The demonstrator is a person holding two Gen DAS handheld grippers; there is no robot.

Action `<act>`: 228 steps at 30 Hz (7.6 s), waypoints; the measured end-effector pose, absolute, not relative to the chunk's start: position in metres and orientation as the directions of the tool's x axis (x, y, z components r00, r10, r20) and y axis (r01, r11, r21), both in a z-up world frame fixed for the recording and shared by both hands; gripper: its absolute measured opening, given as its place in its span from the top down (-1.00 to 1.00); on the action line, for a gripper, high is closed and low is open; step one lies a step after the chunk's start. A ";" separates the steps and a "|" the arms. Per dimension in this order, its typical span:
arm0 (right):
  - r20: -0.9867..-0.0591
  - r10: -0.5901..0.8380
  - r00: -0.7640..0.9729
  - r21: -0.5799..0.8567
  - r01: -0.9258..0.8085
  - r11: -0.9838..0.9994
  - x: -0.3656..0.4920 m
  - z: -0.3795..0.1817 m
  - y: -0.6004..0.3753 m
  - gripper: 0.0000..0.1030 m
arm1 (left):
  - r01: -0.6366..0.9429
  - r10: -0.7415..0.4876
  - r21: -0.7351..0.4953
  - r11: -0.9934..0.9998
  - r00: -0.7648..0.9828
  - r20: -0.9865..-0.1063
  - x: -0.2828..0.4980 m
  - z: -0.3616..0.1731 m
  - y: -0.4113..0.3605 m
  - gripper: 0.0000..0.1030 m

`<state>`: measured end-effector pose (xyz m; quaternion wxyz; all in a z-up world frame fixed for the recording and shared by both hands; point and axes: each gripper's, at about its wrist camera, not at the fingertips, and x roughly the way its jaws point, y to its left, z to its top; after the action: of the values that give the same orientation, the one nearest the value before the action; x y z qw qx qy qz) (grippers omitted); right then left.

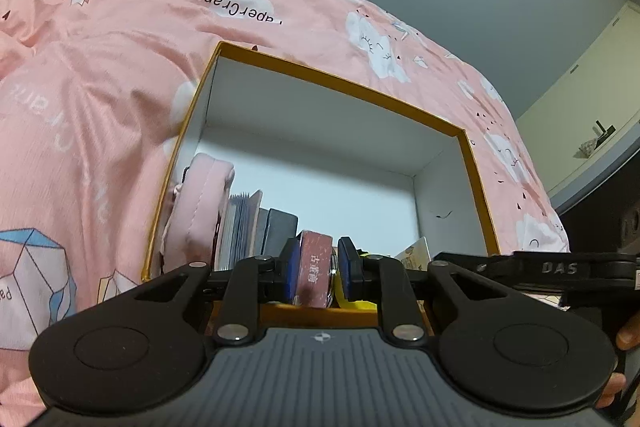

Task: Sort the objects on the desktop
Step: 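Lower the tape measure and lotion tube into the orange box and open both tools, then withdraw both open tools from the box and move them back to the pile, then grasp the white charger with the right tool while the left tool pushes into the plush dog, then grasp the pink handheld fan beneath the plush dog with the left tool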

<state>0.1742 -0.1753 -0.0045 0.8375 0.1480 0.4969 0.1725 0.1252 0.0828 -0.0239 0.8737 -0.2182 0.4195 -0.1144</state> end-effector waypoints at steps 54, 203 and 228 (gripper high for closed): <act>-0.735 0.233 0.636 -0.049 -0.393 0.918 0.125 0.001 -0.152 0.77 | 0.128 -0.298 -0.289 0.949 0.665 -0.684 0.095 0.005 0.034 0.49; -0.902 0.308 0.302 0.018 -0.687 0.726 0.061 -0.098 -0.168 0.34 | 0.413 -0.330 -0.188 0.891 0.305 -0.894 0.127 -0.061 0.067 0.07; -0.899 0.303 0.316 0.008 -0.680 0.733 0.062 -0.101 -0.166 0.33 | 0.652 -0.223 -0.050 0.757 0.185 -0.957 0.114 -0.052 0.036 0.45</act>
<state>0.0625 -0.1664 -0.1013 0.7885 -0.1904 0.4949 0.3115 0.1139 0.0357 -0.0520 0.7462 0.1891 0.5670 -0.2931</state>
